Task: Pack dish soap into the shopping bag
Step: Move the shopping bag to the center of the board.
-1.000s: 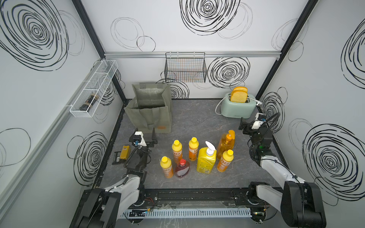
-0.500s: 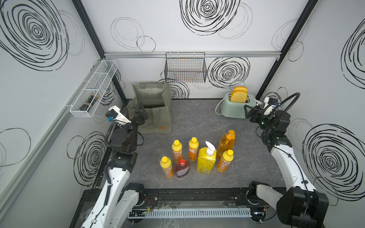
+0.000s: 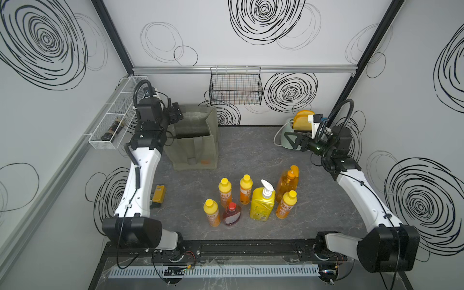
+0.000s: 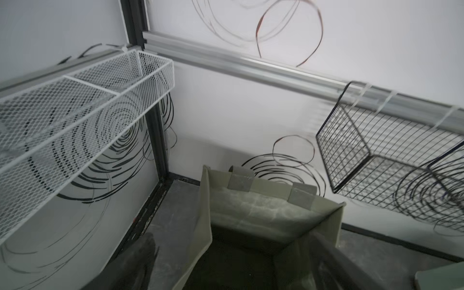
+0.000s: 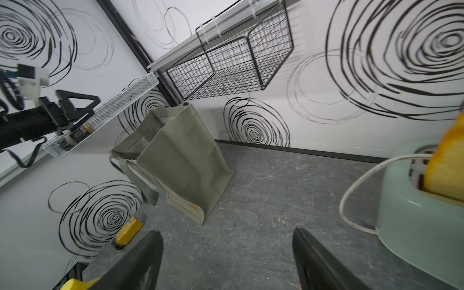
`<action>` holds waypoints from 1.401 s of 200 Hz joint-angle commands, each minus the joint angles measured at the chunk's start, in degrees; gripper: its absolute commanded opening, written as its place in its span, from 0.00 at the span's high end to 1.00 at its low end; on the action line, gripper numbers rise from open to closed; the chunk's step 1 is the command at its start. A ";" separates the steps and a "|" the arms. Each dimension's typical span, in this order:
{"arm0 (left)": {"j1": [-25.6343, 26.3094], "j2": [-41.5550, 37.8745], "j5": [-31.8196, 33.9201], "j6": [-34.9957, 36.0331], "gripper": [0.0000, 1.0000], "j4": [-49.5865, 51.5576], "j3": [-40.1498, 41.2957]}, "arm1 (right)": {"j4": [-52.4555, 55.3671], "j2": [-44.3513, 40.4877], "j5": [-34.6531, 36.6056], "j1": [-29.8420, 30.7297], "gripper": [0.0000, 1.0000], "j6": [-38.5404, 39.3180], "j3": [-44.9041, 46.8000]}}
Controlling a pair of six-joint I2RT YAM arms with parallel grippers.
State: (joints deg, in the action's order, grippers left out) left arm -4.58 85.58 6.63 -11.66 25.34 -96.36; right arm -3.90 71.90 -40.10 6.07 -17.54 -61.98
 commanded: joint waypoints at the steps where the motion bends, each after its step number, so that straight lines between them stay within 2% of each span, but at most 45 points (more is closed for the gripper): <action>1: -0.96 3.60 1.02 4.23 0.02 9.57 -3.62 | 0.90 0.82 -1.23 3.04 0.14 2.33 -3.12; 39: -1.56 7.60 3.71 5.64 0.00 9.99 -4.14 | -0.26 3.45 0.16 7.99 0.14 2.62 -5.41; 66: -1.21 12.58 5.65 6.28 0.04 10.22 -6.04 | 0.89 5.68 0.59 10.84 0.15 3.55 -7.61; 82: 0.18 14.10 7.83 7.24 0.14 10.72 -6.92 | 1.90 5.88 1.28 11.99 0.15 4.39 -8.31; 108: 1.55 15.27 9.15 7.53 0.40 11.87 -8.14 | 2.32 5.69 2.13 12.73 0.16 4.71 -8.37; 128: 1.66 15.37 8.64 7.14 0.57 12.96 -8.42 | 2.92 6.07 2.16 12.81 0.17 4.71 -8.91; 159: 2.59 12.99 3.42 4.24 0.71 12.86 -5.79 | 3.86 6.79 2.66 13.00 0.19 4.45 -9.93; 185: 5.04 11.05 -3.33 0.60 0.74 13.30 -3.36 | 6.90 8.36 4.46 13.42 0.20 4.22 -13.01; 232: 14.58 9.72 -4.29 -1.33 0.76 16.23 -1.20 | 13.41 10.23 11.48 14.71 0.20 4.58 -17.54; 280: 24.36 5.15 -4.54 -1.37 0.81 13.19 5.00 | 21.19 13.80 20.68 16.69 0.19 7.11 -23.76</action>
State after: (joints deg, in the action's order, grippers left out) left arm 16.43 94.26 3.75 -11.94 39.62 -94.50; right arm 11.55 83.77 -25.85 21.61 -12.64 -81.69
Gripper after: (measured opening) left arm 0.195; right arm 0.802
